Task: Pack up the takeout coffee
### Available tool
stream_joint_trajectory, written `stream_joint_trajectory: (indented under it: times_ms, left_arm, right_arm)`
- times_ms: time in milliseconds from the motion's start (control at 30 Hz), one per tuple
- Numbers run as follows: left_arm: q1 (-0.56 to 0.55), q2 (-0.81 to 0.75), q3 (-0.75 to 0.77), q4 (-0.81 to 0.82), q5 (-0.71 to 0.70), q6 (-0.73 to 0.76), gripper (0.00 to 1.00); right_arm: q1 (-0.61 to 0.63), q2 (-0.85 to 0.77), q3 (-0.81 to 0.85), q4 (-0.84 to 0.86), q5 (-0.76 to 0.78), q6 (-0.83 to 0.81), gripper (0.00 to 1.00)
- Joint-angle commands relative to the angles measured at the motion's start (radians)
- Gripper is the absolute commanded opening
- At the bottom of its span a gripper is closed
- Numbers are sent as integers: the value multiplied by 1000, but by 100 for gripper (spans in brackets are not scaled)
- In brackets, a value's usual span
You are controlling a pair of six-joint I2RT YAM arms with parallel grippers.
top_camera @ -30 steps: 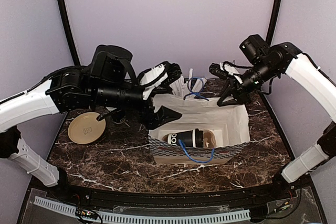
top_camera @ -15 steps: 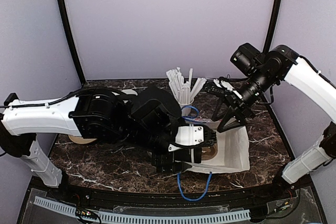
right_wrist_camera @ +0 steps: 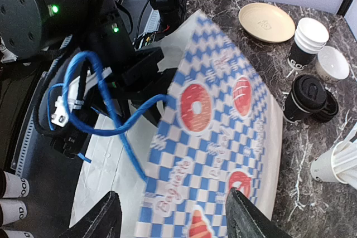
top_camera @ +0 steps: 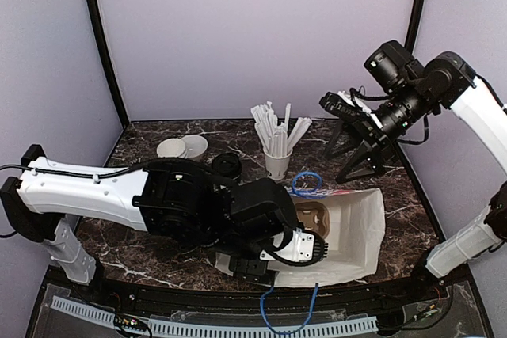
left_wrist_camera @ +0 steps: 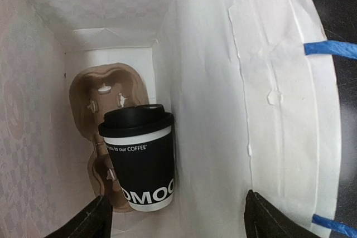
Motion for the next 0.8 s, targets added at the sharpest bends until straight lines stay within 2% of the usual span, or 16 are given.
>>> stream_joint_trajectory:
  times_ms: [0,167,300,433,567,767]
  left_arm:
    - [-12,0,33,-39,-58,17,84]
    - [-11,31,26,-18,-148,29,88]
    - [-10,60,-2,19,-176,68,98]
    - [12,117,26,24,-167,92,99]
    - [51,192,100,-33,-156,52,97]
    - [89,234,99,-51,-155,20,99]
  right_arm:
    - [-46,-13,61,-4,-33,-30,64]
    - [-85,-9,45,14,-33,-29,65]
    - [-93,-23,6,47,-19,-19,65]
    - [-98,-19,-7,71,-2,-3,65]
    - [-101,-26,-27,79,-20,7,65]
    - [-101,-57,-74,99,-7,21,66]
